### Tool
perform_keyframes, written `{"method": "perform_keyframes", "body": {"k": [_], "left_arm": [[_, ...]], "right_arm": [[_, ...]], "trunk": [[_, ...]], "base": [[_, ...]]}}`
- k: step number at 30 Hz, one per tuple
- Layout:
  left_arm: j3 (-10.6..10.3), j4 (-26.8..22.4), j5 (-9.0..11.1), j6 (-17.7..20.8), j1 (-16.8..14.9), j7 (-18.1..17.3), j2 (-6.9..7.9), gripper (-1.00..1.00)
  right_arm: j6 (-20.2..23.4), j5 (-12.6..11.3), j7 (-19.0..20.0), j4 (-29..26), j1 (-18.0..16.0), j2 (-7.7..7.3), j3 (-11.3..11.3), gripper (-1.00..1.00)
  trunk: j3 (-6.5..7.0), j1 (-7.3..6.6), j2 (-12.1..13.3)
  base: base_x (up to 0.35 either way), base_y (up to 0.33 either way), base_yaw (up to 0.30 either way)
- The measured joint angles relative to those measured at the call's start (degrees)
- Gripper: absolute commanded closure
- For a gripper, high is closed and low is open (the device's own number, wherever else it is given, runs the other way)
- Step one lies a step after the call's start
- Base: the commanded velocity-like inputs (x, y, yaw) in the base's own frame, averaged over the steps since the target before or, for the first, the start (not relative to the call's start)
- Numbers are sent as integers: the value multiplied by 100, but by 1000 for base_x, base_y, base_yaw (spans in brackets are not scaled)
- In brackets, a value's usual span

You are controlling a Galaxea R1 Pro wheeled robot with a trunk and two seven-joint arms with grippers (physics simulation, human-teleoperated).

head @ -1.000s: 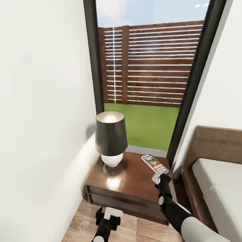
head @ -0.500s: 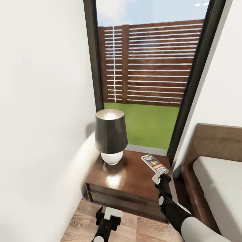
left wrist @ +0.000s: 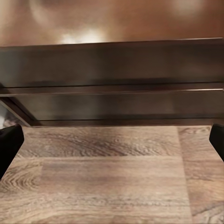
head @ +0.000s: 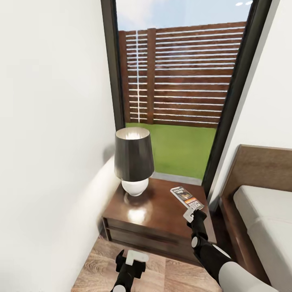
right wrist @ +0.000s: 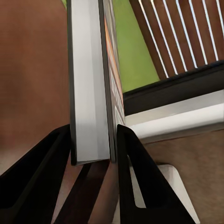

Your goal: In the bedroom, move the book from the bed onto either nightstand, and place the two sandals side by side next to the bed.

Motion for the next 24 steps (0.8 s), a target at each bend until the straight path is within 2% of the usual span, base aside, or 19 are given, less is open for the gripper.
{"method": "perform_keyframes", "body": {"k": [24], "left_arm": [[-3, 2, 4, 0, 0, -17, 0, -100]], "right_arm": [[0, 4, 154, 0, 0, -2, 0, 100]], "trunk": [[-431, 527, -963]], "base": [[0, 0, 0]]}}
